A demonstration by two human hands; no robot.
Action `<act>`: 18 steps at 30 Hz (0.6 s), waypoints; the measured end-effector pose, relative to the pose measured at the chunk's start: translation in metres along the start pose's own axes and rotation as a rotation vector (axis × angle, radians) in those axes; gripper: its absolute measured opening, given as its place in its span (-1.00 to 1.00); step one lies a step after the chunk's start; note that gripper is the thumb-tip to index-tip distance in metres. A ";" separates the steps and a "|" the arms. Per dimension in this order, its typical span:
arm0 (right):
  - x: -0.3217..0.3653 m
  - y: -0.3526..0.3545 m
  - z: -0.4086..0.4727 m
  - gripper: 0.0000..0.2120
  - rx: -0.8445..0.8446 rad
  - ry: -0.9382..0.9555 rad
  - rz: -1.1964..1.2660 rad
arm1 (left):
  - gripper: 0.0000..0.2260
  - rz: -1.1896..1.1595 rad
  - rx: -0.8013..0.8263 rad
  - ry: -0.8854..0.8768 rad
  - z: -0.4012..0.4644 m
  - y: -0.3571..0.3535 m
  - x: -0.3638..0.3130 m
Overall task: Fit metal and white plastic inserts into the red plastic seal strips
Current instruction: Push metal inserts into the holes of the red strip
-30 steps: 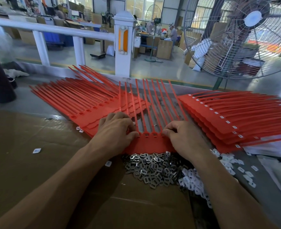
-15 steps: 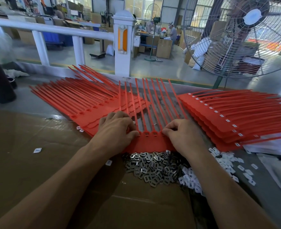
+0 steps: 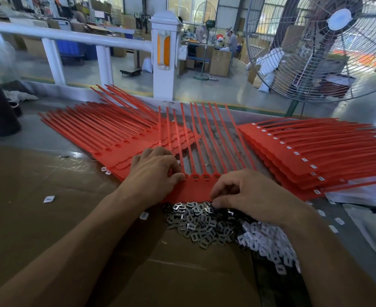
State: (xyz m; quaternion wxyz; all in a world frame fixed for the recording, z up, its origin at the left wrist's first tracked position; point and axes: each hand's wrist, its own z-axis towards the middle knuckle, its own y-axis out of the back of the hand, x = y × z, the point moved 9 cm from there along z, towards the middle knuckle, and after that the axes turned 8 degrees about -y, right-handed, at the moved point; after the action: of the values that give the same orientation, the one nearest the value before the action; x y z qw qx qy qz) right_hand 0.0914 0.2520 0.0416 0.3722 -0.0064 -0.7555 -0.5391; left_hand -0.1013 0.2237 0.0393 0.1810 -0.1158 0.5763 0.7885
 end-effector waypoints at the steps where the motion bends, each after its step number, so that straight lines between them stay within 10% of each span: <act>1: 0.000 -0.001 0.001 -0.92 0.003 -0.001 -0.011 | -0.91 -0.002 0.001 0.000 0.000 0.000 0.000; 18: 0.001 -0.007 0.004 -0.92 -0.012 0.020 -0.031 | -0.90 -0.003 -0.002 0.009 0.000 0.001 0.001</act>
State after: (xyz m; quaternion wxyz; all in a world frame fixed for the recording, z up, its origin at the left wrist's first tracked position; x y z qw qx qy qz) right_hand 0.0859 0.2520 0.0359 0.3713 0.0086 -0.7486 -0.5492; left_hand -0.1026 0.2238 0.0393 0.1795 -0.1202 0.5761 0.7883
